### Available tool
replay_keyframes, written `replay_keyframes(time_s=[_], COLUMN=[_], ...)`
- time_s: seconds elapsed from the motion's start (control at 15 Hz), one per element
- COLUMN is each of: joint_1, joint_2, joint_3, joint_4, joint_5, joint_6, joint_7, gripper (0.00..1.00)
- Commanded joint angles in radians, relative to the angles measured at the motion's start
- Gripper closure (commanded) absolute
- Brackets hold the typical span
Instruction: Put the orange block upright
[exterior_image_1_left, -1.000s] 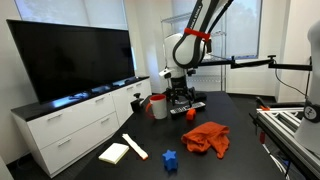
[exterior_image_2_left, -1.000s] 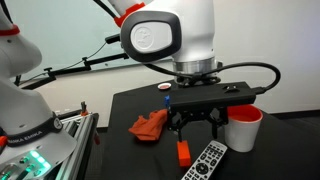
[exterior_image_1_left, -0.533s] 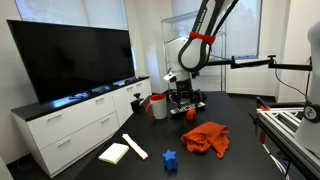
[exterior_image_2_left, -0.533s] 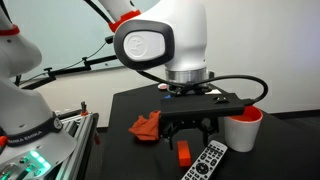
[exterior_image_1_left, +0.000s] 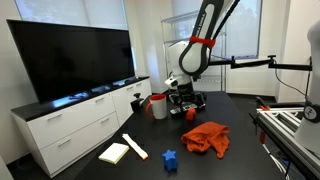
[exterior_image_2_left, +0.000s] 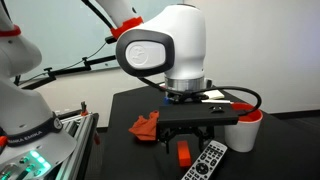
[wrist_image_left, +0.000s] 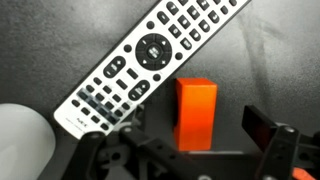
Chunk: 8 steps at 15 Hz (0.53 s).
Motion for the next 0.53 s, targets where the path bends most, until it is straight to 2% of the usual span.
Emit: replay_keyframes(time_s=[0.0, 0.47], joint_1=[0.004, 0.008], joint_2=[-0.019, -0.018], joint_3=[-0.004, -0.002], joint_4=[-0.004, -0.004], joint_5=[-0.017, -0.018], joint_6=[0.003, 0.003], joint_7=[0.016, 0.025], gripper=[0.19, 0.73])
